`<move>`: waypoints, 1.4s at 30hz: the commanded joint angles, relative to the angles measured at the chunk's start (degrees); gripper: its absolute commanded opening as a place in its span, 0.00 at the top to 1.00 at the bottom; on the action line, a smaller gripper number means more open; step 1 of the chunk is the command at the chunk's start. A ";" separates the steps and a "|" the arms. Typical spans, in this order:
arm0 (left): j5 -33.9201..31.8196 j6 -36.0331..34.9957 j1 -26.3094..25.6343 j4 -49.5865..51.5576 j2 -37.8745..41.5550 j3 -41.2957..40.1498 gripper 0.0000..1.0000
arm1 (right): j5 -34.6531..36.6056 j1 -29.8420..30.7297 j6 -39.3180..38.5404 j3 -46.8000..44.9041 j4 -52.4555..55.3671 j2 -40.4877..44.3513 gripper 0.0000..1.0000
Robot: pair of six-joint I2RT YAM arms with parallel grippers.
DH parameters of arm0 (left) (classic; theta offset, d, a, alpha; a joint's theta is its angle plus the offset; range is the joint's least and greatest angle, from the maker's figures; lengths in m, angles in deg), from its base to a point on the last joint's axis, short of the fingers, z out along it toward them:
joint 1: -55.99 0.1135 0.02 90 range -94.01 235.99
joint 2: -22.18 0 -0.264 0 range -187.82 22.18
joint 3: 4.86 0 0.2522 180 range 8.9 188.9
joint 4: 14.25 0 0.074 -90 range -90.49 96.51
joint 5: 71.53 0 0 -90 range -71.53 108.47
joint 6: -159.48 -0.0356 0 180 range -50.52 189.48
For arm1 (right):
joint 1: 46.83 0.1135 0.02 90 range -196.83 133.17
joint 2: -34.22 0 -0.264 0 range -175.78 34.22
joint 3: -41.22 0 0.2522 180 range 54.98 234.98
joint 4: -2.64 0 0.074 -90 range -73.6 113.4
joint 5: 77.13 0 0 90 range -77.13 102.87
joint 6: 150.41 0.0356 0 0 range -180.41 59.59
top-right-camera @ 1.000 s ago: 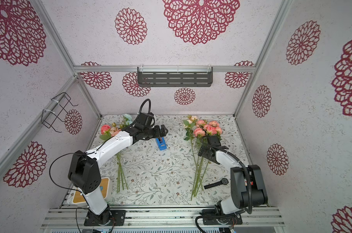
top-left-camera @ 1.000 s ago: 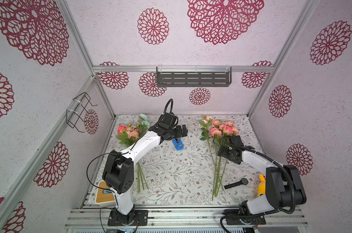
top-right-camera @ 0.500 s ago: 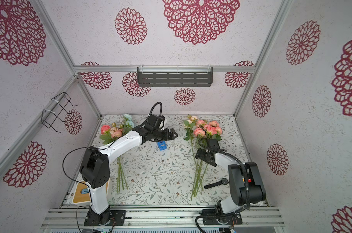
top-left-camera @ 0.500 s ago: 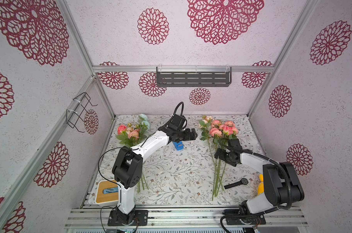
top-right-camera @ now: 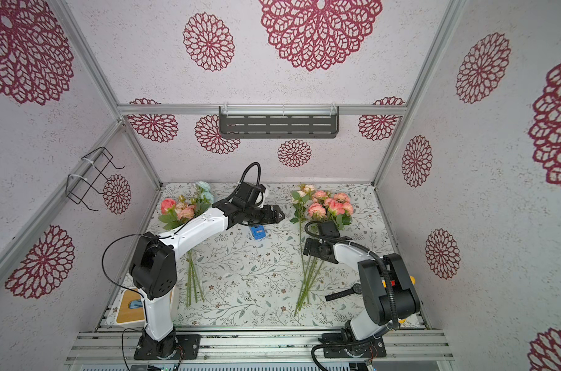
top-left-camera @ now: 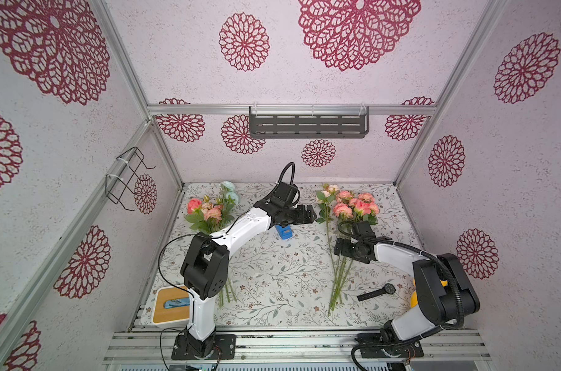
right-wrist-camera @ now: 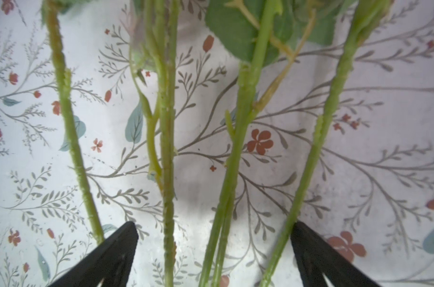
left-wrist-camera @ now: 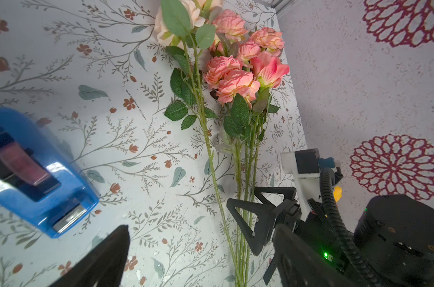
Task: Wrap bouquets with tape
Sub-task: Gather the flowers at the center of the board.
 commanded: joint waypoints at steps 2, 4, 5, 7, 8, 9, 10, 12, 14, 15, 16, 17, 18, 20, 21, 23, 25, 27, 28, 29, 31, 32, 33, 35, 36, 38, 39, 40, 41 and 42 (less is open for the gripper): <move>2.99 -1.94 -0.48 3.04 -5.85 5.39 0.16 | -1.99 0.39 2.83 -0.25 -2.87 3.93 0.01; 3.97 -2.49 -0.73 4.49 -8.59 7.97 0.21 | -0.04 0.75 2.48 1.30 -0.51 1.97 0.01; 4.59 -2.94 -0.99 5.21 -9.92 9.49 0.22 | 1.37 0.90 2.51 1.76 0.81 1.15 0.01; 5.10 -4.11 -1.70 8.01 -13.58 13.51 0.28 | 3.11 0.88 2.76 1.65 2.41 1.32 0.01; 5.27 -4.71 -2.05 8.68 -14.91 15.09 0.32 | 3.46 0.85 3.25 0.85 1.94 2.51 0.01; 5.67 -5.27 -2.51 9.47 -16.57 16.75 0.35 | 3.23 0.52 4.14 -0.37 0.80 4.38 0.01; 5.94 -5.93 -3.06 10.43 -18.12 18.72 0.38 | 2.30 -0.23 5.47 -1.79 -0.44 6.22 0.01; 7.91 -6.96 -3.66 11.94 -21.09 22.11 0.40 | -0.63 -2.46 7.27 -3.55 -1.88 8.55 0.01; 8.80 -7.64 -4.03 12.96 -23.25 24.85 0.45 | -1.58 -3.64 6.79 -3.67 -1.29 8.91 0.01; 9.11 -7.81 -4.04 13.28 -24.35 26.23 0.53 | -1.78 -3.80 6.09 -3.75 -1.31 8.73 0.01; 9.41 -7.82 -4.04 14.17 -25.76 27.92 0.57 | -1.72 -4.12 5.58 -3.64 -1.03 8.28 0.01; 9.33 -7.71 -4.04 15.61 -27.38 30.05 0.60 | -2.28 -4.80 5.61 -3.57 -0.67 7.76 0.01; 9.75 -7.74 -4.05 17.53 -29.37 32.69 0.64 | -3.35 -5.58 6.03 -3.81 -1.18 7.51 0.01; 10.73 -8.00 -4.21 19.20 -32.15 36.18 0.67 | -5.78 -6.96 7.01 -5.21 -3.89 7.33 0.01; 11.06 -8.04 -4.22 19.29 -32.84 36.83 0.70 | -6.62 -7.33 7.19 -5.40 -4.64 7.09 0.01; 11.28 -8.01 -4.22 19.70 -33.65 37.67 0.79 | -7.55 -7.56 6.63 -4.99 -4.59 5.96 0.01; 11.18 -7.86 -4.02 20.10 -34.27 38.27 0.84 | -8.07 -7.65 6.50 -5.41 -5.25 5.42 0.01; 11.13 -7.74 -3.96 20.75 -35.23 39.26 0.87 | -8.60 -7.79 6.51 -5.79 -5.94 4.73 0.01; 11.25 -7.75 -3.87 20.86 -35.52 39.72 0.88 | -9.05 -7.75 6.37 -5.81 -6.25 4.16 0.01; 11.33 -7.79 -3.87 20.76 -35.87 39.99 0.88 | -9.31 -7.75 6.26 -5.62 -6.40 3.71 0.01; 12.40 -7.81 -3.95 20.46 -36.69 40.58 0.89 | -10.06 -7.66 5.91 -5.51 -7.43 2.98 0.01; 12.78 -7.75 -3.95 20.46 -37.04 40.81 0.89 | -10.36 -7.58 5.81 -5.34 -7.75 2.64 0.01; 13.01 -7.75 -3.96 20.42 -37.38 41.16 0.89 | -10.62 -7.57 5.66 -5.09 -7.87 2.21 0.01; 13.88 -7.83 -3.92 20.19 -38.03 41.79 0.90 | -10.91 -7.45 5.24 -4.44 -7.39 1.13 0.01; 13.97 -7.99 -3.93 20.07 -38.29 42.10 0.91 | -10.85 -7.36 5.07 -4.30 -7.26 0.64 0.01; 14.51 -7.86 -3.96 19.55 -38.57 42.10 0.91 | -11.26 -6.97 4.93 -4.11 -7.76 0.06 0.01; 14.72 -7.65 -3.89 19.43 -38.86 42.18 0.92 | -11.01 -6.58 4.85 -3.70 -7.55 -0.37 0.01; 15.26 -7.36 -3.87 19.32 -39.20 42.29 0.92 | -10.60 -6.07 4.57 -3.00 -7.04 -0.96 0.01; 15.67 -7.29 -3.78 19.20 -39.41 42.57 0.92 | -10.06 -5.64 4.34 -2.32 -6.52 -1.46 0.01; 15.91 -7.29 -3.81 19.31 -39.72 42.92 0.92 | -9.01 -4.92 4.12 -1.40 -5.61 -2.04 0.01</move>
